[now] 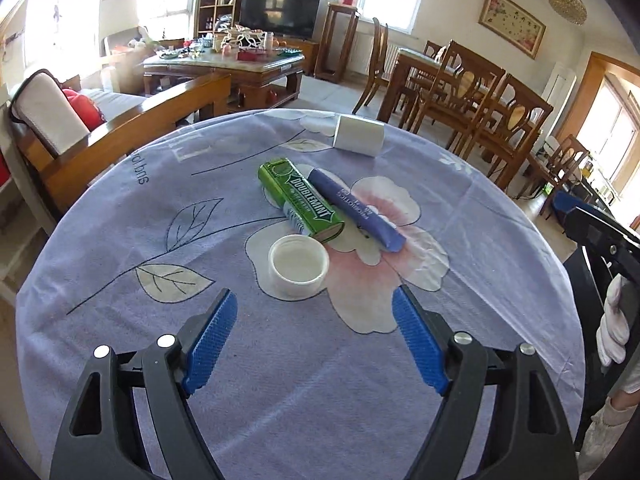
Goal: Collect trash
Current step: 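Close the right gripper on the blue probiotics tube while the left approaches the white cup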
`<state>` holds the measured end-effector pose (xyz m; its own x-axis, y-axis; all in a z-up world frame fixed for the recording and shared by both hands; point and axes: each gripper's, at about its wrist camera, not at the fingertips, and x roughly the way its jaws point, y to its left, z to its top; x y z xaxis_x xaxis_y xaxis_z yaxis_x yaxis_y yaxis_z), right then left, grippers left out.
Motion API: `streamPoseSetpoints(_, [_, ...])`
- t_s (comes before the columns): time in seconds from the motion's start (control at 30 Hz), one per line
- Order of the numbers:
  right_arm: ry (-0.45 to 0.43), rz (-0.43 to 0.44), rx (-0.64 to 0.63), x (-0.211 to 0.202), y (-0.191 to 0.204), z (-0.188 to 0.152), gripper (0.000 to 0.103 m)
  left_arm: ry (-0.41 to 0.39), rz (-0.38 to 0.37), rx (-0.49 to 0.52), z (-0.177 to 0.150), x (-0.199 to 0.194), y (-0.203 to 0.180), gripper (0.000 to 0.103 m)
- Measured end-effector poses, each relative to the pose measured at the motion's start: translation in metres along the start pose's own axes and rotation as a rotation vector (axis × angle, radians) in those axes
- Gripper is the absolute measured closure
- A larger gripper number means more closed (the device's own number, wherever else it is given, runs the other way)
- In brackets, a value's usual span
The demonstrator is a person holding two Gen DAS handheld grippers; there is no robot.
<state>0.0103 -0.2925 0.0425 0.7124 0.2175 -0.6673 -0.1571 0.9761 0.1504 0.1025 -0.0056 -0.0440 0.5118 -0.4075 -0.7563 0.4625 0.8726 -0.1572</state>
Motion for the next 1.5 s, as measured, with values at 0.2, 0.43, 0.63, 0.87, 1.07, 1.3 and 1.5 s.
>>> streamPoseSetpoints(0.2, [0.099, -0.003, -0.106, 0.052, 0.028, 0.022, 0.021, 0.051, -0.001, 0.030, 0.007, 0.015, 0.007, 0.024])
streamPoseSetpoints(0.43, [0.177, 0.003, -0.170, 0.093, 0.035, 0.026, 0.029, 0.061, -0.006, 0.058, 0.012, 0.020, 0.008, 0.025])
streamPoseSetpoints(0.63, [0.237, 0.020, -0.211, 0.124, 0.043, 0.032, 0.038, 0.042, 0.039, 0.098, 0.011, 0.019, 0.007, 0.037])
streamPoseSetpoints(0.87, [0.279, 0.043, -0.237, 0.148, 0.046, 0.035, 0.047, 0.021, 0.077, 0.089, 0.015, 0.015, 0.013, 0.062])
streamPoseSetpoints(1.07, [0.307, 0.056, -0.243, 0.161, 0.050, 0.035, 0.050, 0.020, 0.074, 0.087, 0.016, 0.014, 0.016, 0.064])
streamPoseSetpoints(1.3, [0.303, 0.059, -0.269, 0.169, 0.057, 0.039, 0.067, 0.011, 0.073, 0.070, 0.019, 0.012, 0.020, 0.064])
streamPoseSetpoints(1.5, [0.293, 0.057, -0.292, 0.167, 0.063, 0.039, 0.087, 0.009, 0.077, 0.062, 0.019, 0.011, 0.021, 0.064])
